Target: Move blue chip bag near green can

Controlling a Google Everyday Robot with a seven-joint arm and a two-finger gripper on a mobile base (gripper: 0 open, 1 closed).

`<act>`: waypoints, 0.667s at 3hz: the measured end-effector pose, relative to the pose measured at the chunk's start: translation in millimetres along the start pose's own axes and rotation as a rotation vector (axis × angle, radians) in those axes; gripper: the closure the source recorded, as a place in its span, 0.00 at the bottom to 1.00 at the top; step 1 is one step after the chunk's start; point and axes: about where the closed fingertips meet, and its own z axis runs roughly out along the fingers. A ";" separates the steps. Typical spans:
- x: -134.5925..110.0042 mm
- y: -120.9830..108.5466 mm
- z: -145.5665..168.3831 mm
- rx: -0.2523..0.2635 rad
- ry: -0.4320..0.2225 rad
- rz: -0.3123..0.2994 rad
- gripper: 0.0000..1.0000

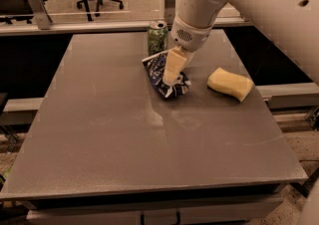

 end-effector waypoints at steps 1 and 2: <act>-0.9 -0.2 1.0 0.000 -0.002 -0.001 0.00; -0.9 -0.2 1.0 0.000 -0.002 -0.001 0.00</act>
Offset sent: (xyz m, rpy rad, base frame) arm 0.0007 0.0008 -0.0007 0.0011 -0.0013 0.0006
